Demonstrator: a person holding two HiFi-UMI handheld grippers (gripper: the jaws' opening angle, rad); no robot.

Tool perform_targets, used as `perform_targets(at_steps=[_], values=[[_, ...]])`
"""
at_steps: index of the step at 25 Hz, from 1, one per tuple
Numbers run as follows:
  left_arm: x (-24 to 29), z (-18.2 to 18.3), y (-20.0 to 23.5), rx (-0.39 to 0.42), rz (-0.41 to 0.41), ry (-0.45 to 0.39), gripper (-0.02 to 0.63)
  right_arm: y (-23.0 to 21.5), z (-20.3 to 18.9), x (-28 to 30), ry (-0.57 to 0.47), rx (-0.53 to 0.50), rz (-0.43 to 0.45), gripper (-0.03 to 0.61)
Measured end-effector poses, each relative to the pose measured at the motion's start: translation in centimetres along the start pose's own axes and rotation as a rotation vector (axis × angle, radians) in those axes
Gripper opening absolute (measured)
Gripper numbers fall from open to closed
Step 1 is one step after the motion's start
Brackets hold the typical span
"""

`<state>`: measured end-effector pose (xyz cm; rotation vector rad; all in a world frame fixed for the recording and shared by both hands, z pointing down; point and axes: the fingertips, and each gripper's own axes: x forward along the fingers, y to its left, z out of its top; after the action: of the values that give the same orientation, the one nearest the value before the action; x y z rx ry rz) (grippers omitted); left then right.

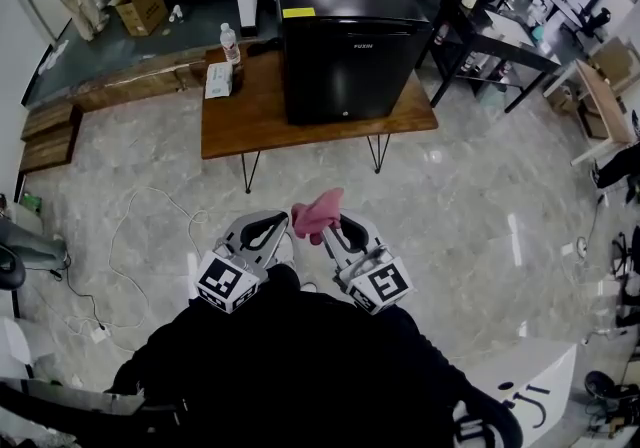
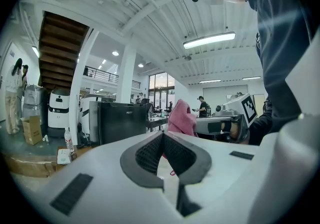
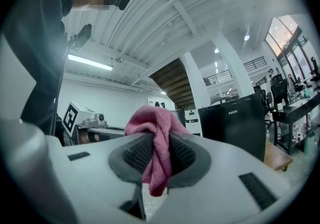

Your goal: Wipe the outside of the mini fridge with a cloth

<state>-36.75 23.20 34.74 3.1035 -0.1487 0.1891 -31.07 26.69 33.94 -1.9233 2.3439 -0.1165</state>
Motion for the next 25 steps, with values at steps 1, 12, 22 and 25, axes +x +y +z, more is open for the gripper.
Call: perform_targets(at_steps=[1, 12, 22, 25], values=[[0.3, -0.1, 0.2, 0.001, -0.001, 0.005, 0.006, -0.3, 0.0, 0.2, -0.008, 0.004, 0.0, 0.066], [8.3, 0.3, 6.8, -0.018, -0.004, -0.011, 0.006, -8.1, 0.3, 5.0, 0.053, -0.057, -0.068, 0.072], [16.2, 3.2, 17.7, -0.002, 0.042, -0.062, 0.006, -18.2, 2.8, 15.5, 0.123, -0.241, -0.106, 0.074], [17.8, 3.6, 21.2, -0.002, 0.064, -0.073, 0.006, -20.3, 3.2, 19.3, 0.151, -0.302, -0.106, 0.074]])
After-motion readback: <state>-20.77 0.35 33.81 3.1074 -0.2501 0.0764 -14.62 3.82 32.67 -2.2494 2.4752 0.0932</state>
